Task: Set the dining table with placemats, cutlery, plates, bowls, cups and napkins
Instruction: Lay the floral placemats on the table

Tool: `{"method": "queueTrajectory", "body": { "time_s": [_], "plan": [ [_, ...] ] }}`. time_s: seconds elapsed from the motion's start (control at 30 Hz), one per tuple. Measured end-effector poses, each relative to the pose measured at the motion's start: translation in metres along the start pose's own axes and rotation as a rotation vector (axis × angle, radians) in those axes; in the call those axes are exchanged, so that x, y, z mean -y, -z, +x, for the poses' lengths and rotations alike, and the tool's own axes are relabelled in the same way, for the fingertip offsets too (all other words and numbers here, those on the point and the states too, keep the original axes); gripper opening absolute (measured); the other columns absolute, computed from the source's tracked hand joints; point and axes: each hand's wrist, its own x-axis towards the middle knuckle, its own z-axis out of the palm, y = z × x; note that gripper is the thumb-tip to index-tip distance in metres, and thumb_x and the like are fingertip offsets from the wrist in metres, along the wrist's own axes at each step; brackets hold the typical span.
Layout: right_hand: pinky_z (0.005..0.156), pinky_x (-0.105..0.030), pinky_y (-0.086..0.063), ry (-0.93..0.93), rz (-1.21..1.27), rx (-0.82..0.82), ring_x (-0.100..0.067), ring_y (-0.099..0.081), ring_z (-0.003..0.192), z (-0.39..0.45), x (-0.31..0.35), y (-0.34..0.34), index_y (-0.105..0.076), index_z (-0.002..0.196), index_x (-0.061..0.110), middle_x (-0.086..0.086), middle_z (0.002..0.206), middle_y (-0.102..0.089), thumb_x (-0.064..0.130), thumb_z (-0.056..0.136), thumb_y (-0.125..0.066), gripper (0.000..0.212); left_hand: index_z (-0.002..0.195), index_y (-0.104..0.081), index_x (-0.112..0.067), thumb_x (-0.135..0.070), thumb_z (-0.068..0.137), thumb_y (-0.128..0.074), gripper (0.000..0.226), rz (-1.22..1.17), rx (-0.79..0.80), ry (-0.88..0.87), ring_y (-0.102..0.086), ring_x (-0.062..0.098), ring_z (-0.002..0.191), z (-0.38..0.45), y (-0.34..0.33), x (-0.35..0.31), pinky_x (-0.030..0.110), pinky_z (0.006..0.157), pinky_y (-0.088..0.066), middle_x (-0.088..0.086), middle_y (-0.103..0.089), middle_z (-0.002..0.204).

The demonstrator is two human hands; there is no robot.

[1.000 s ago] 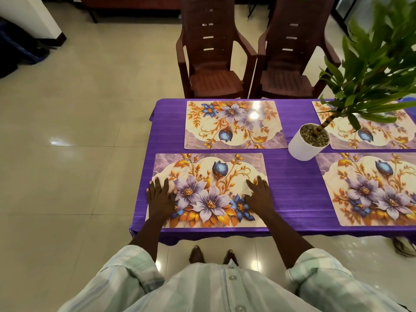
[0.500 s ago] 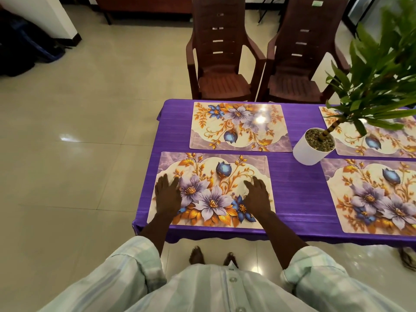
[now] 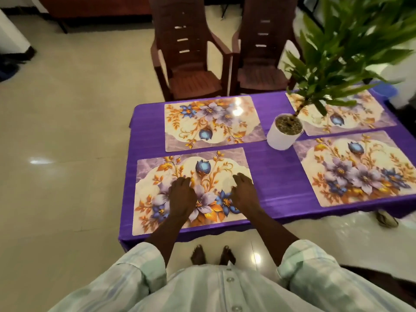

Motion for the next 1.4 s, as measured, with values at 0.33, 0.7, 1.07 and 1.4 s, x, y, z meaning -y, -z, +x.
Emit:
{"method": "queueTrajectory", "body": {
  "time_s": [0.33, 0.7, 1.07, 1.4],
  "plan": [
    [0.096, -0.041, -0.042, -0.303, -0.006, -0.212, -0.035, -0.055, 0.114, -0.052, -0.058, 0.036, -0.059, 0.121, 0.002, -0.016, 0.120, -0.062, 0.006, 0.085, -0.053, 0.037, 0.113, -0.066, -0.003, -0.017, 0.081, -0.050, 0.038, -0.256, 0.089, -0.410, -0.060, 0.038, 0.097, 0.020, -0.056, -0.122, 0.043, 0.088, -0.049, 0.019, -0.065, 0.107],
    [0.076, -0.035, -0.050, -0.534, 0.045, -0.430, -0.030, -0.064, 0.089, -0.092, -0.208, 0.103, -0.070, 0.095, 0.011, -0.010, 0.095, -0.070, 0.014, 0.086, -0.057, 0.016, 0.103, -0.070, 0.001, -0.021, 0.087, -0.040, 0.040, -0.280, 0.228, -0.683, -0.066, 0.041, 0.087, 0.004, -0.133, -0.295, 0.048, 0.079, -0.055, 0.022, -0.069, 0.097],
    [0.072, -0.035, -0.048, -0.723, 0.091, -0.491, -0.028, -0.062, 0.083, -0.154, -0.419, 0.213, -0.069, 0.095, 0.008, -0.009, 0.091, -0.069, 0.012, 0.091, -0.048, 0.022, 0.106, -0.070, -0.005, -0.011, 0.088, -0.062, 0.021, -0.273, 0.361, -0.831, -0.065, 0.031, 0.090, -0.050, -0.205, -0.543, 0.037, 0.078, -0.053, 0.014, -0.070, 0.100],
    [0.064, -0.030, -0.043, -0.831, 0.148, -0.524, -0.026, -0.061, 0.077, -0.142, -0.552, 0.265, -0.067, 0.092, 0.010, -0.008, 0.087, -0.069, 0.014, 0.092, -0.049, 0.018, 0.101, -0.068, -0.007, -0.009, 0.090, -0.058, 0.016, -0.309, 0.380, -0.907, -0.065, 0.026, 0.086, -0.031, -0.280, -0.693, 0.034, 0.078, -0.052, 0.011, -0.069, 0.093]
  ]
}}
